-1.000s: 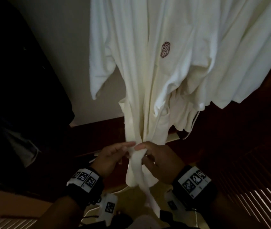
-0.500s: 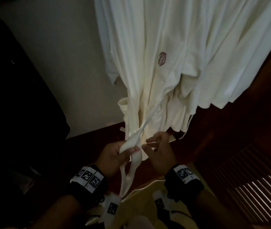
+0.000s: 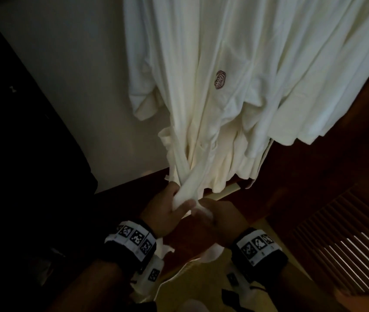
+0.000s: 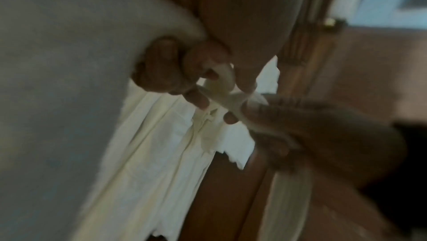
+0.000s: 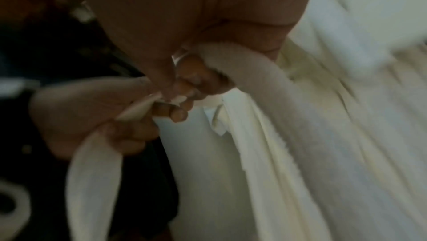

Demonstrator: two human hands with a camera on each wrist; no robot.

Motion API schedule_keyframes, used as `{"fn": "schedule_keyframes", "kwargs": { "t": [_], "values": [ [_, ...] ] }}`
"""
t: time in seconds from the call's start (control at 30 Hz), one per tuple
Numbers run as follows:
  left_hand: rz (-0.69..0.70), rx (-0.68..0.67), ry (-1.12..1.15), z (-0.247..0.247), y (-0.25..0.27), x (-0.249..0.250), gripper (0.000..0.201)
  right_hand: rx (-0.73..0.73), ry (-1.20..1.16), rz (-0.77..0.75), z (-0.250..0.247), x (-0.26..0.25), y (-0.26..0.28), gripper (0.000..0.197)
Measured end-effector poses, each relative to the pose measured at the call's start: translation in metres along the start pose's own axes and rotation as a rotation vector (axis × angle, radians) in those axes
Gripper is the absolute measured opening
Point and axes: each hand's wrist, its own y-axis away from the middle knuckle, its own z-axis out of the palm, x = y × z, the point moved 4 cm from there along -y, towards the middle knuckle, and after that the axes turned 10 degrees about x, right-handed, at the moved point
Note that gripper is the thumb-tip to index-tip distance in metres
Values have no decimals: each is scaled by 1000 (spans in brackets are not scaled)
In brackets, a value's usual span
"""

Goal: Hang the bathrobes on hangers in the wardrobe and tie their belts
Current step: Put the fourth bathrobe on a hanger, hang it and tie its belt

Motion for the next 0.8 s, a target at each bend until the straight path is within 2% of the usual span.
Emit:
{"fn": "schedule_keyframes", "kwargs": {
  "t": [0.03,0.07,0.13,0.17,0.23,0.27,0.3,0.37,0.43,0.57,0.67,0.73,0.8],
  "values": [
    [54,16,-88,-2,-1,2,27,-8,103,-33,0,-3,-2,49],
    [106,47,-125,-6,-3,5,27,-4,164,-49,0,-5,-4,46],
    [160,94,-74,-13,-7,13,21,11,173,-63,-2,-11,-5,29],
    [151,101,1,-16,-10,15,22,-4,156,-62,-2,-13,-6,28],
    [138,82,91,-20,-13,20,44,-58,166,-59,1,-18,-6,32],
    [167,52,20,-21,-16,21,58,-63,166,-70,3,-19,-6,34],
    [224,10,-123,-19,-18,20,63,-60,166,-80,4,-19,-7,34],
    [296,-38,-311,-19,-24,16,47,-37,185,-83,5,-17,-7,34],
    [316,12,-230,-24,-29,15,25,-7,193,-89,5,-15,-7,33],
    [468,123,-10,-27,-38,20,32,-31,173,-119,9,-13,-6,34],
    [435,-8,55,-16,-42,22,32,-67,154,-155,14,-14,-3,39],
    [409,-149,-101,-4,-41,19,47,-107,133,-145,11,-16,-3,39],
    [350,-247,-263,1,-39,7,66,-122,125,-60,1,-8,-5,34]
  ]
}}
